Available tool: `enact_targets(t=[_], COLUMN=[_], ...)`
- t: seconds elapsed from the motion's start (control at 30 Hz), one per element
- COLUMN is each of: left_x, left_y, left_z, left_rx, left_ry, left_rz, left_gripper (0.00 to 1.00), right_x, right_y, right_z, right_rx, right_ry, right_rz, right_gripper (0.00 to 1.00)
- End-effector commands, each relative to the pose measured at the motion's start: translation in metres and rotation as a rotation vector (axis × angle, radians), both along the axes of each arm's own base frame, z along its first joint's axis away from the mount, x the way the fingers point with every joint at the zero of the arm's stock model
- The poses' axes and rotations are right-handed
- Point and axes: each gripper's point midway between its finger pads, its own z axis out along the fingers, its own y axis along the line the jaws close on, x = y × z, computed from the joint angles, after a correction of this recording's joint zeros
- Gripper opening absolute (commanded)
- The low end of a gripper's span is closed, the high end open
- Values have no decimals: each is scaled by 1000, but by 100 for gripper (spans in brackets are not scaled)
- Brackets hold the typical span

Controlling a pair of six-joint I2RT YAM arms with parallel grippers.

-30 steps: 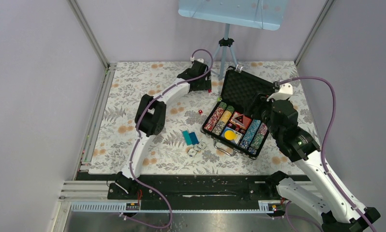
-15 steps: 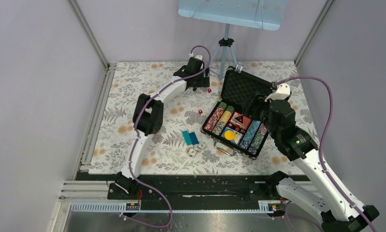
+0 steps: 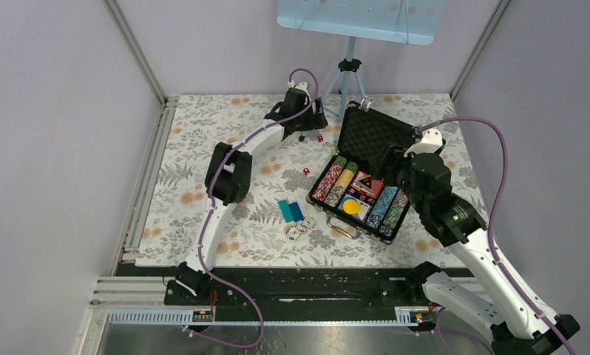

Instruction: Pack up texas hold em set

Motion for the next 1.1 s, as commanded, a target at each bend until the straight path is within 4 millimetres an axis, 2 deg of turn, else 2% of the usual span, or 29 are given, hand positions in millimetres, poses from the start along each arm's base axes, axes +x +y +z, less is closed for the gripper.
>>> enact_targets(t=[0.0,0.2,0.37,0.43,0.47,0.5,0.57,0.7,0.77,0.93,1.03,1.07], left_x=[1,0,-7,-6,-3,-1,6,9,0,-21,-34,-38], left_y=[-21,37,70,74,76,78,78,55,47,71,81,81], left_z=[23,45,67,68,60,61,43,37,40,58,79,92], left_rx=[-124,52,130,153,182,202,252,203,148,120,100,90], left_ry=[-37,-165,-230,-230,-213,-204,-167,-134,-126,-171,-209,-234], left_rz=[-6,157,264,278,286,292,279,191,162,251,283,281], left_gripper=[76,78,79,79,79,79,80,80,80,80,80,80], right_x=[-2,-3,-1,-1,-1,-1,-1,-3,-4,-4,-3,-3], right_y=[-1,-2,1,1,2,2,3,1,0,2,3,4], right_z=[5,-1,-5,-5,-6,-5,-6,-5,-7,-9,-13,-13], right_rx=[15,11,9,10,9,10,12,14,11,14,11,11], right_ry=[-14,-3,7,7,9,9,10,7,9,15,26,27], right_rz=[1,-3,4,4,7,8,11,11,8,12,17,19], right_gripper=[70,70,71,71,71,71,71,71,71,71,71,71])
